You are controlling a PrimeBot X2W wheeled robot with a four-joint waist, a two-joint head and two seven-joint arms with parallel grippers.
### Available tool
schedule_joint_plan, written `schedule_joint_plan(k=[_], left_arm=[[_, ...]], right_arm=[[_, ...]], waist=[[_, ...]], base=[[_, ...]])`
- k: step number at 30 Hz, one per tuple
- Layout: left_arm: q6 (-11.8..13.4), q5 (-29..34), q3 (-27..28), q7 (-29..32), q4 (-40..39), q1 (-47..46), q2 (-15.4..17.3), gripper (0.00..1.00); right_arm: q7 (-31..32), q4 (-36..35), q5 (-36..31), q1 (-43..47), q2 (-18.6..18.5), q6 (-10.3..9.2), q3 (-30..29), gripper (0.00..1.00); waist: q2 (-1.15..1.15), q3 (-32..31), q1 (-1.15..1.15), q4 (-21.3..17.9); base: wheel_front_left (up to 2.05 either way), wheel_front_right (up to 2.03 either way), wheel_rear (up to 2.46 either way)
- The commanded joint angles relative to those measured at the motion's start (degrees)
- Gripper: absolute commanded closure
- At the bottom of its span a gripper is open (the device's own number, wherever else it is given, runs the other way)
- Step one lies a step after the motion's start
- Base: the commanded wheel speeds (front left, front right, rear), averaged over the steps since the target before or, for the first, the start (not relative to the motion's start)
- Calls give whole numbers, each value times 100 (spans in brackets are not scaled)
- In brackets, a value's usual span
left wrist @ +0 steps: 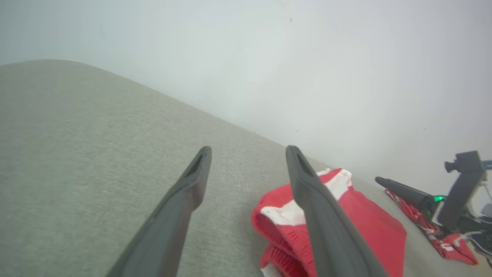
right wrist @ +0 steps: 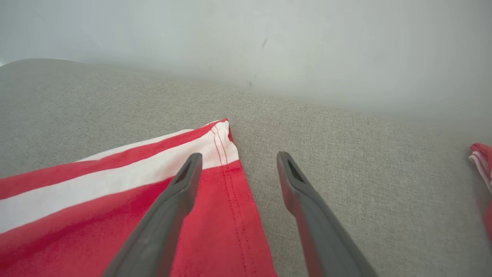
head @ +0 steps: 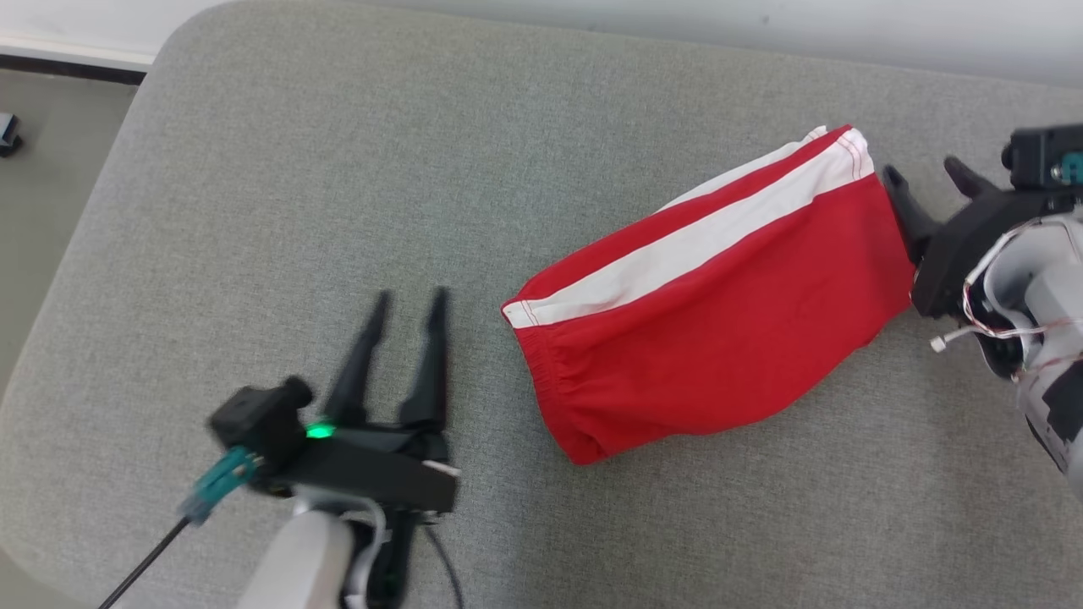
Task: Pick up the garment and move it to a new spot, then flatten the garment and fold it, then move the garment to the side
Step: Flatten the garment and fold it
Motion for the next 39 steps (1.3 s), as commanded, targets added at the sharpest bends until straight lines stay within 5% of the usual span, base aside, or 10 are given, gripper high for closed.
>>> schedule_joint_plan(k=[1,9,18,19,20,21,29,39], left_arm=[[46,210,285,-16,-161,209,3,0],[91,1835,1675,-16,-978,986,-1,0],[190,2351,1815,-16,-1164,1429,0,0],[195,2340,1806,-16,-1156,1458,-1,0],[201,2330,1803,-16,-1148,1472,-1,0],[203,2325,1805,-16,-1139,1481,0,0],[155,2365,1860,-16,-1043,1630,-2,0],[99,2488,1978,-16,-998,2025,-1,0]], right_arm=[[-32,-22,83,165,-56,-17,34,0],[-15,138,471,537,-67,-17,115,0],[284,393,735,772,137,-17,226,0],[337,405,771,816,167,-17,236,51],[382,397,814,848,204,-17,244,83],[434,385,875,873,237,-17,243,100],[266,193,1220,1088,199,-17,145,100],[-334,-698,1894,2060,-418,-17,-77,100]], waist=[[0,-77,1,-22],[0,-70,1,-68],[0,-63,1,-31],[0,-76,1,-32],[0,-97,1,-37],[0,-118,1,-46],[0,-418,1,-239],[0,-932,1,-722]], base=[[0,0,0],[0,0,0],[0,0,0],[0,0,0],[0,0,0],[0,0,0],[0,0,0],[0,0,0]])
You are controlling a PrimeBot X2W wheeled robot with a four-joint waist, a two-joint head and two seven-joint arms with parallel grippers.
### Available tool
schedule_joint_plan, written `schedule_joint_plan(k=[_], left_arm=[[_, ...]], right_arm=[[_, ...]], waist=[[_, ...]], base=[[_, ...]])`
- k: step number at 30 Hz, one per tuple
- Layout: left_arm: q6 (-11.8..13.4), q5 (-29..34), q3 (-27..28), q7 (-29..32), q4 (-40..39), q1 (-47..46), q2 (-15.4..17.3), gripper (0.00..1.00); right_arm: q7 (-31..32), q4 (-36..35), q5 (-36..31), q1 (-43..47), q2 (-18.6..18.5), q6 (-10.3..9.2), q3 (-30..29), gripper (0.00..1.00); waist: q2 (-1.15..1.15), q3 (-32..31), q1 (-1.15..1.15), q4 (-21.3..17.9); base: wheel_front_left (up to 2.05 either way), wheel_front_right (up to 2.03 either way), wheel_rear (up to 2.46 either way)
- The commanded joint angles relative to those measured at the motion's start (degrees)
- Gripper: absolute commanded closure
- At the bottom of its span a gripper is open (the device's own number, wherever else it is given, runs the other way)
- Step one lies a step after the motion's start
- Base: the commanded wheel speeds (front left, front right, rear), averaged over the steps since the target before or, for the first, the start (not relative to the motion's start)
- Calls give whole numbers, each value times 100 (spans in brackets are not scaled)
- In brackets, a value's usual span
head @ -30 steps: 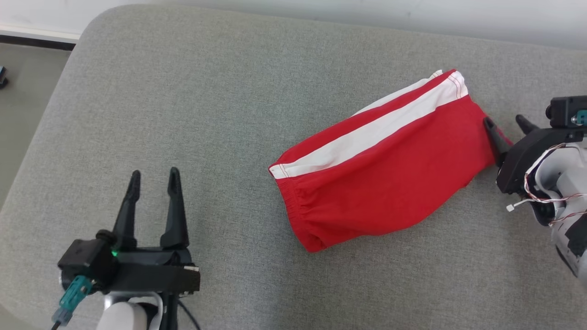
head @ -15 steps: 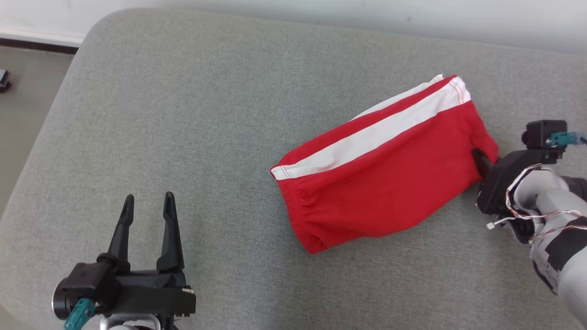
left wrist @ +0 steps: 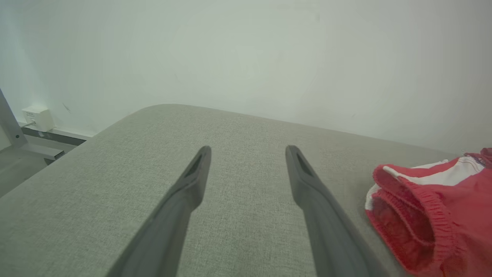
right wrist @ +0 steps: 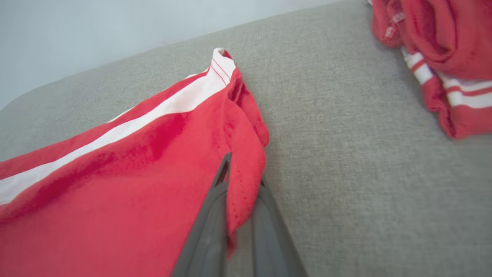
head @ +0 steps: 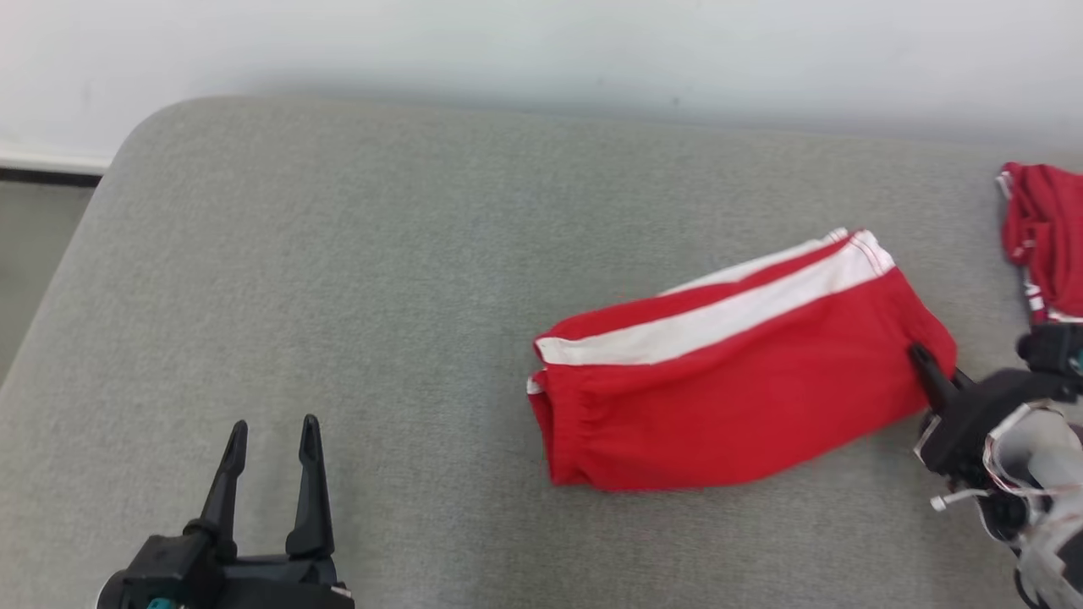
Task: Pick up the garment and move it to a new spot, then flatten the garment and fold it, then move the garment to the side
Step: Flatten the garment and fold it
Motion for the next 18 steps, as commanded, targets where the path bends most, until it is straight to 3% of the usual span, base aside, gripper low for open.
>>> schedule_joint_plan(k=[1,10,18], left_arm=[[-3,40,32,-16,2,83,-4,0],[-49,146,134,-16,-21,294,-4,0],[-66,168,117,-16,-17,298,-3,0]], right_arm=[[-67,-51,84,149,-91,-17,-36,100],[-423,-698,499,1132,-715,-17,-226,100],[-551,-938,480,1473,-837,-17,-343,100]], waist=[[0,-209,1,-238],[0,-405,1,-548],[0,-462,1,-632]], base=[[0,0,0],[0,0,0],[0,0,0]])
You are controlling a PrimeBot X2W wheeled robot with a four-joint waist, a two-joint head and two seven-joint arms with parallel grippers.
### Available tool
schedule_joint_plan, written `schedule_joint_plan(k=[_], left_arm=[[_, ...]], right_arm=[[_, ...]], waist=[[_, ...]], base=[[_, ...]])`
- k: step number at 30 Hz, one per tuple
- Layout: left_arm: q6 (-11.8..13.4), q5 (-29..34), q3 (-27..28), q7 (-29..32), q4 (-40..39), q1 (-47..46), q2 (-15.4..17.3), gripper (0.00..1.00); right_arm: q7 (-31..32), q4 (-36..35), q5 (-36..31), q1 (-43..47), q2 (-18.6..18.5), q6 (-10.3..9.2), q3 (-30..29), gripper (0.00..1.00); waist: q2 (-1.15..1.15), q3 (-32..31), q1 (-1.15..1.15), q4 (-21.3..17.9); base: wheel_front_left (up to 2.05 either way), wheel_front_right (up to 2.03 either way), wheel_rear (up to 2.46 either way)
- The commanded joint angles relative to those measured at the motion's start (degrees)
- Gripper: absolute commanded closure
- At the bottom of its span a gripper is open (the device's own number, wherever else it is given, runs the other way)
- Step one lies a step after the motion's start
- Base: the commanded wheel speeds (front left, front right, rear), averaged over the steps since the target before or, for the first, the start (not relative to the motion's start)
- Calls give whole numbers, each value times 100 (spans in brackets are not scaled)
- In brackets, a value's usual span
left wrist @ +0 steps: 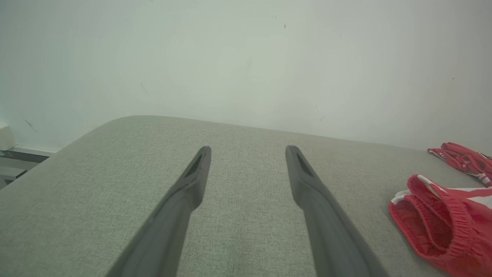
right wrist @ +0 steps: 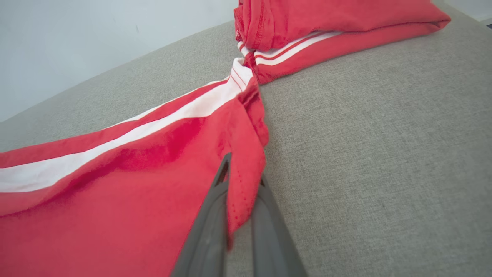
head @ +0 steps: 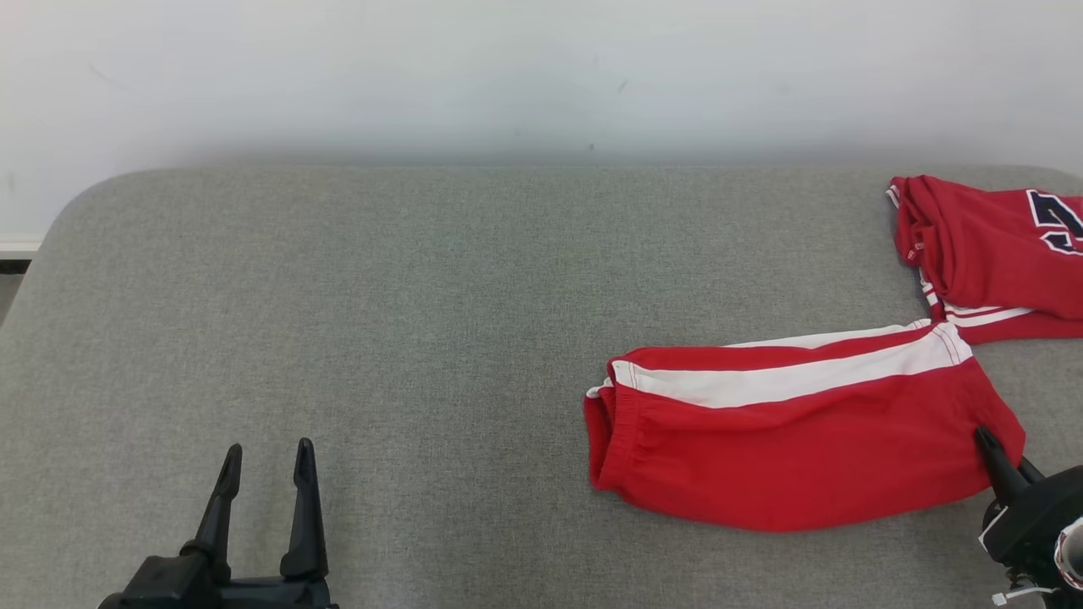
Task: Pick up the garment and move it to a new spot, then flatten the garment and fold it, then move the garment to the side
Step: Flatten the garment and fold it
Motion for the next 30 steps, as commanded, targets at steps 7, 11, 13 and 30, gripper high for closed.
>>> schedule_joint_plan(k=[7,11,13,30], left_arm=[[-36,66,112,-16,38,124,-4,0],[-53,56,120,-16,15,164,-3,0],[-51,44,124,-16,-5,167,-3,0],[-51,9,-32,-16,-4,65,-3,0]], right_arm=[[-163,-372,-445,-113,217,-17,-52,100],[-196,-740,-814,-120,382,-17,-44,100],[-207,-946,-1013,-78,478,-17,-19,100],[246,-2019,-2294,361,1528,-17,-69,100]], waist=[[0,-118,0,-57],[0,-196,0,-47],[0,-227,0,-29],[0,-162,0,282]], base=[[0,0,0],[0,0,0],[0,0,0],[0,0,0]])
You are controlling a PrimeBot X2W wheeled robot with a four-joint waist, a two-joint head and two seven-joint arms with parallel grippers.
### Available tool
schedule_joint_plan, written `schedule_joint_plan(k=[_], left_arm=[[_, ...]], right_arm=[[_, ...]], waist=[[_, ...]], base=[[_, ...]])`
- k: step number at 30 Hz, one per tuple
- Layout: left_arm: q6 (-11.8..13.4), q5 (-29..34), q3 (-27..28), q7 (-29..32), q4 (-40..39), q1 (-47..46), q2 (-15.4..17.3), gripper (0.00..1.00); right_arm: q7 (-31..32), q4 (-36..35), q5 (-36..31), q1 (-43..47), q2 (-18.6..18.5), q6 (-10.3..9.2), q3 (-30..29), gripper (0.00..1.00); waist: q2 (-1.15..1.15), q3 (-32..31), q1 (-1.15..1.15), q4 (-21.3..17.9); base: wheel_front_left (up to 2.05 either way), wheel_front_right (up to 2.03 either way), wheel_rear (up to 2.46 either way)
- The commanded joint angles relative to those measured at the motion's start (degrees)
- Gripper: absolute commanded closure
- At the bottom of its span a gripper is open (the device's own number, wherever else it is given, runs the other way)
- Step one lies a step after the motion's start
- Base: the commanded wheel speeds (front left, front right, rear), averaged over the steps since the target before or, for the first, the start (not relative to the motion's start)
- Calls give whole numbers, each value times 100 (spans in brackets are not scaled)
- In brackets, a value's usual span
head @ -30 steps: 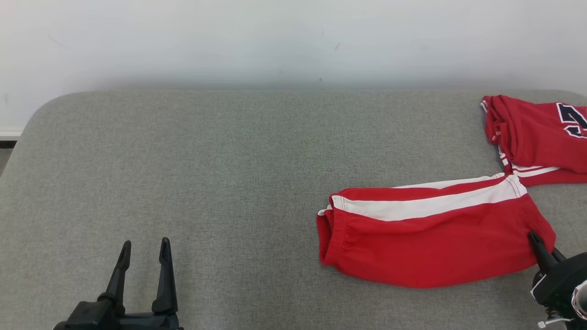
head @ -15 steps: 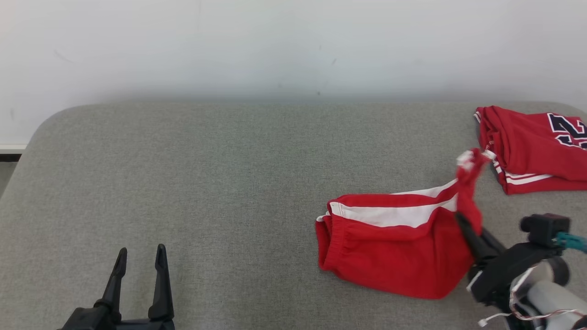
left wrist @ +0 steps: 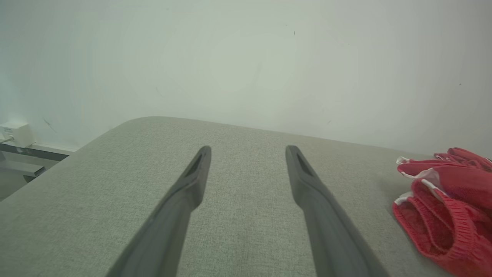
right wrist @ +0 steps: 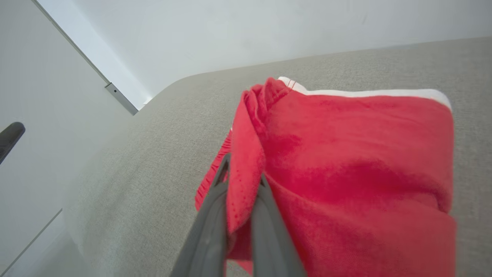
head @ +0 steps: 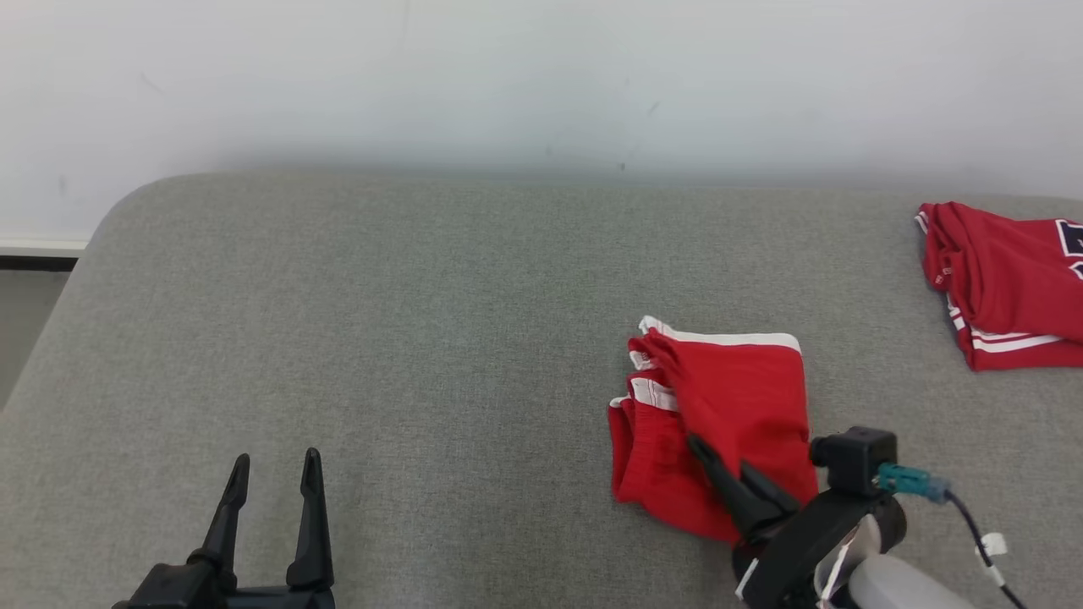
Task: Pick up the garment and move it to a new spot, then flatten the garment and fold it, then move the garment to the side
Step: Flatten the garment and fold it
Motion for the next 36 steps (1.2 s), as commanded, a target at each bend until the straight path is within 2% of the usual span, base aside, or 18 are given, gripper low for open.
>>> schedule_joint_plan(k=[1,12,13,14,15,20,24,27,32,33,34,35,36], left_arm=[[11,-4,-12,-16,-23,-46,-5,0],[96,-99,-138,-16,-40,-112,-5,0],[103,-104,-148,-16,-44,-116,-5,0],[105,-104,-155,-16,-38,-124,-5,0],[103,-103,-150,-16,-32,-128,-5,0],[84,-66,-109,-16,-38,-102,-5,0],[84,-53,-83,-16,-60,-55,-5,0],[99,-44,-95,-16,-80,-49,-4,0],[87,-34,-121,-16,-67,-121,-5,0],[80,-32,-127,-16,-60,-142,-5,0],[73,-28,-132,-16,-53,-161,-5,0],[63,-25,-140,-16,-46,-176,-5,0],[63,-22,-146,-16,-38,-189,-5,0]], right_arm=[[47,-61,-115,126,95,-17,-38,100],[324,-89,-941,663,720,-17,-279,100],[332,-80,-1002,672,759,-17,-297,87],[273,-118,-1177,661,786,-17,-309,17],[229,-141,-1216,673,785,-17,-361,0],[-100,-386,-1373,651,646,-17,-798,0],[-311,-531,-1453,665,513,-17,-1415,0],[-353,-415,-1535,686,498,-17,-1847,0],[-394,-104,-1843,571,477,-17,-2117,0],[-402,-2,-1899,538,507,-17,-2154,8],[-404,120,-1968,507,527,-17,-2173,52],[-413,235,-2041,466,550,-17,-2173,71],[-419,362,-2148,419,561,-17,-2145,100]], waist=[[0,42,0,56],[0,165,0,167],[0,171,0,167],[0,177,0,164],[0,178,0,159],[0,157,0,120],[0,145,0,84],[0,141,0,86],[0,162,0,154],[0,171,0,175],[0,182,0,198],[0,197,0,221],[0,210,0,245]], base=[[0,0,0],[0,0,0],[0,0,0],[0,0,0],[0,0,0],[0,0,0],[0,0,0],[0,0,0],[0,0,0],[0,0,0],[0,0,0],[0,0,0],[0,0,0]])
